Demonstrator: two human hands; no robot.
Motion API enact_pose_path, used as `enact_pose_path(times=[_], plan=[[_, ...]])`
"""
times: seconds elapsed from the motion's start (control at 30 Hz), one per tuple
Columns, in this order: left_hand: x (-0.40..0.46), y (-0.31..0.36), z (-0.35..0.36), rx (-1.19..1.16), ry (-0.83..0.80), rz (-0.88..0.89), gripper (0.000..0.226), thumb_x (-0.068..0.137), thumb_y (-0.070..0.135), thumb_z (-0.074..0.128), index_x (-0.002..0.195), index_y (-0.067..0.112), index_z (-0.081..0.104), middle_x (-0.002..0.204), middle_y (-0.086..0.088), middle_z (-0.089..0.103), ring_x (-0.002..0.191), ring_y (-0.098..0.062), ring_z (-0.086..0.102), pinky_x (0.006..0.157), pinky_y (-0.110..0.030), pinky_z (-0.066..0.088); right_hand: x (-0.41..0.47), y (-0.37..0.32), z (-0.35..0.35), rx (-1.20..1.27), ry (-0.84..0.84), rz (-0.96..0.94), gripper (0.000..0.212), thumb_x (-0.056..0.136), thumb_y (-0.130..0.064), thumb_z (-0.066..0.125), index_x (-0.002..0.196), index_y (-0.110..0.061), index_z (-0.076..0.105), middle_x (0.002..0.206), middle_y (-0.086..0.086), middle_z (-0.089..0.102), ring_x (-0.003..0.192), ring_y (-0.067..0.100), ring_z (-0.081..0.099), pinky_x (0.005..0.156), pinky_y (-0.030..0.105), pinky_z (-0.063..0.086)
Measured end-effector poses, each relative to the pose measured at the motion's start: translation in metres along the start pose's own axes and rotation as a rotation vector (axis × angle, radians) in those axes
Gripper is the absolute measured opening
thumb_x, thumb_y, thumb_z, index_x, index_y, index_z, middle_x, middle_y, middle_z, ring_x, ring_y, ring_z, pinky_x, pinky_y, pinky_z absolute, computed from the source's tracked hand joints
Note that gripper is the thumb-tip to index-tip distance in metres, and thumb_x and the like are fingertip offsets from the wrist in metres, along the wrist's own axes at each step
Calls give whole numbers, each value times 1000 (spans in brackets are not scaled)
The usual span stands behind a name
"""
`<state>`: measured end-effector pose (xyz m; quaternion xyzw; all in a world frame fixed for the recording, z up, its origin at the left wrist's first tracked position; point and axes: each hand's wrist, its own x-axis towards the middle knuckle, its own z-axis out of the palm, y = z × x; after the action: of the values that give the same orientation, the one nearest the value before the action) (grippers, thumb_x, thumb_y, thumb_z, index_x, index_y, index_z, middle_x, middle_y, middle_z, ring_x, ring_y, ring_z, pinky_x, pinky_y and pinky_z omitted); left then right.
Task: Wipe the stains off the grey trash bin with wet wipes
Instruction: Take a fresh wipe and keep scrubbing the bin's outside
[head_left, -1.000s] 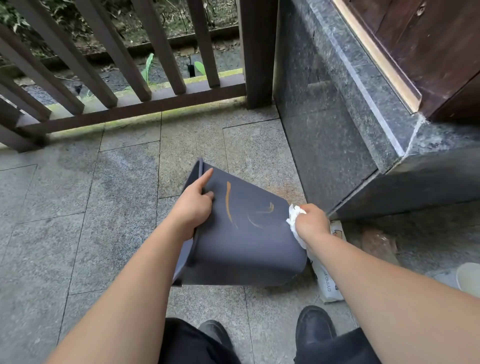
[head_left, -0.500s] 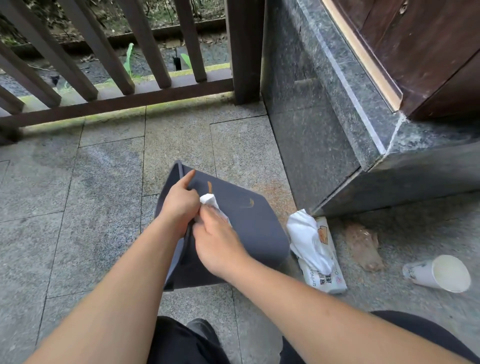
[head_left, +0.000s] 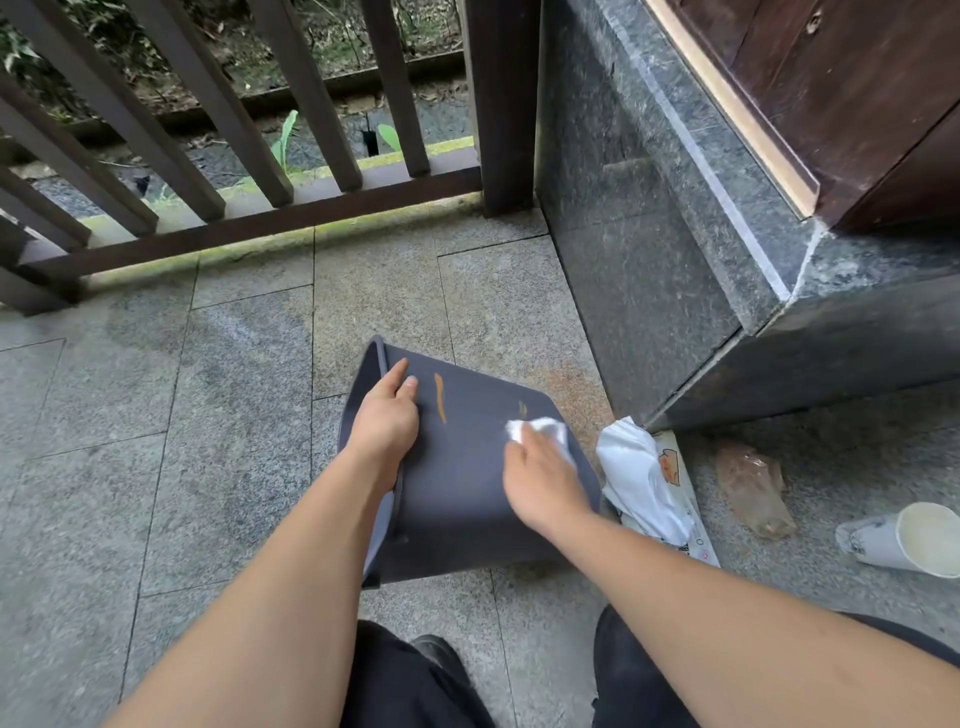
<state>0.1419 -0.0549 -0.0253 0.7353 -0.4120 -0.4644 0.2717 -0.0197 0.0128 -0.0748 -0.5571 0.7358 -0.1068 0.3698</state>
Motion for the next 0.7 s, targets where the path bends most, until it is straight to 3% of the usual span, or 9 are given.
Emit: enact_pose_path(times=[0.1, 0.17, 0.27, 0.37, 0.5, 0.6, 0.7], plan=[[-3, 3, 2, -3, -38, 65, 47, 106, 33, 44, 151, 19, 43, 152, 2, 45, 135, -8, 42, 104, -18, 28, -15, -52, 8, 120, -20, -415, 49, 96, -23, 27, 143, -16, 40, 149, 6, 40, 141, 22, 29, 117, 31, 21], [-5, 3, 4, -48, -65, 78, 46, 106, 36, 42, 149, 20, 46, 149, 5, 48, 126, -1, 44, 98, -14, 32, -23, -66, 15, 272, -64, -486, 55, 96, -29, 26, 151, -22, 29, 159, -4, 27, 148, 6, 12, 120, 26, 11], [-6, -1, 2, -19, -67, 79, 45, 106, 34, 43, 149, 22, 45, 150, 6, 47, 121, 3, 42, 94, -11, 31, -20, -44, 20, 224, -65, -528, 51, 99, -29, 30, 149, -23, 33, 158, -4, 30, 147, 4, 17, 120, 28, 15], [-5, -4, -4, 75, -75, 71, 55, 104, 21, 48, 156, 29, 32, 156, 6, 39, 126, 0, 39, 97, -17, 28, -2, -8, 22, 245, -34, -277, 49, 97, -24, 32, 146, -27, 39, 156, -3, 34, 144, 16, 28, 115, 33, 26], [-3, -5, -5, 173, -100, 83, 70, 99, 14, 51, 155, 47, 24, 152, 13, 41, 130, -7, 45, 105, -27, 37, 19, 44, 22, 174, -130, 117, 51, 97, -26, 27, 148, -32, 31, 155, 1, 33, 133, 28, 40, 100, 37, 34], [2, -4, 1, 192, -89, 92, 66, 101, 21, 50, 153, 51, 23, 149, 15, 43, 124, -4, 44, 105, -27, 36, 37, 63, 21, 150, -130, 198, 52, 100, -20, 27, 151, -20, 25, 152, 9, 35, 133, 30, 40, 103, 37, 33], [10, -5, 4, 193, -69, 93, 66, 100, 24, 53, 155, 46, 23, 154, 13, 40, 133, -8, 43, 109, -29, 34, 58, 63, 17, 141, -106, 246, 50, 99, -20, 23, 149, -24, 25, 150, 9, 34, 131, 31, 38, 99, 38, 30]])
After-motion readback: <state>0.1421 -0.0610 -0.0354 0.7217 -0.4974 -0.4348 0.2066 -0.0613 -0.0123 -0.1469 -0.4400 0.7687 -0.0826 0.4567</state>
